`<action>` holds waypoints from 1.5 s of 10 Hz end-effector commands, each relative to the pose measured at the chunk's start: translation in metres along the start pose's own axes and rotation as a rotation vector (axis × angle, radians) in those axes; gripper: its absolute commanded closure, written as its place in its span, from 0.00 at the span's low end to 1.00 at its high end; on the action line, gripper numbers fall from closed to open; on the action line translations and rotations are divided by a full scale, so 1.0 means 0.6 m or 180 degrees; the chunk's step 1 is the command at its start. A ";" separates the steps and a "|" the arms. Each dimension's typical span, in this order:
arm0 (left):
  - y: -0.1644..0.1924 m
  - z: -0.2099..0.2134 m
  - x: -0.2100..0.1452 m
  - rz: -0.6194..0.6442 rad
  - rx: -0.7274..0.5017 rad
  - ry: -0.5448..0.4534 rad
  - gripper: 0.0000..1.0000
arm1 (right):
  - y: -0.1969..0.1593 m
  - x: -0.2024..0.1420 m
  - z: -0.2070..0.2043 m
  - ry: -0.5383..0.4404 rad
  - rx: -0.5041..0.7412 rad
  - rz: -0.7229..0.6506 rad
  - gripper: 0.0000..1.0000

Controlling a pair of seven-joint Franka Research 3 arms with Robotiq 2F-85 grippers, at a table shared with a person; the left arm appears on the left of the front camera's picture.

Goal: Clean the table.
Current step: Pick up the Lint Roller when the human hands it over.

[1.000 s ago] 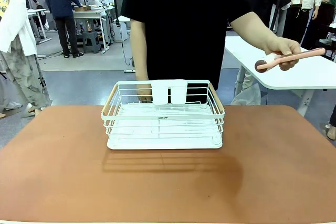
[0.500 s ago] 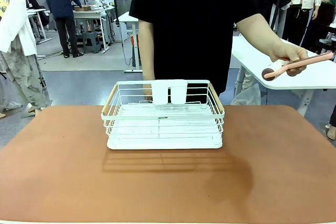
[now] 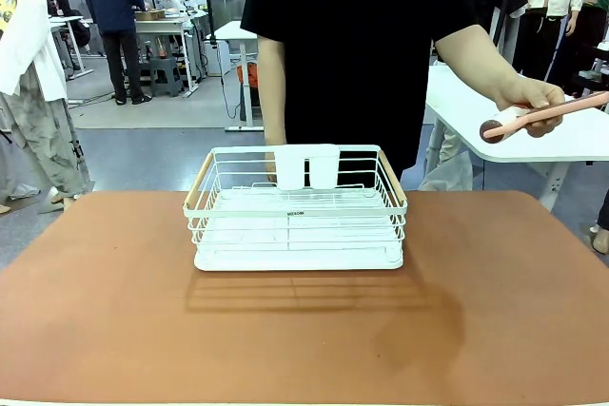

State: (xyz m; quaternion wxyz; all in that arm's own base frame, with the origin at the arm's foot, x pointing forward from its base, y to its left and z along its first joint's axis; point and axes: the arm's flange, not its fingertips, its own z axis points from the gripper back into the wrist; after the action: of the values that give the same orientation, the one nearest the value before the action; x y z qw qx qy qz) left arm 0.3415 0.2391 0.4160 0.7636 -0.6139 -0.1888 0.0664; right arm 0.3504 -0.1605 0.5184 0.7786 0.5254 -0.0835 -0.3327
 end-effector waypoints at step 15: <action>-0.001 0.003 -0.003 -0.0012 -0.0027 -0.0017 0.00 | 0.063 -0.004 -0.151 -0.0793 -0.0462 -0.0423 0.00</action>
State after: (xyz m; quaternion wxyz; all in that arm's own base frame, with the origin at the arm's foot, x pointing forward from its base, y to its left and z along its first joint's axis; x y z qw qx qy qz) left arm 0.3416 0.2390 0.4160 0.7637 -0.6138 -0.1886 0.0664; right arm 0.4055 -0.0881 0.5135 0.7828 0.4258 -0.1146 -0.4391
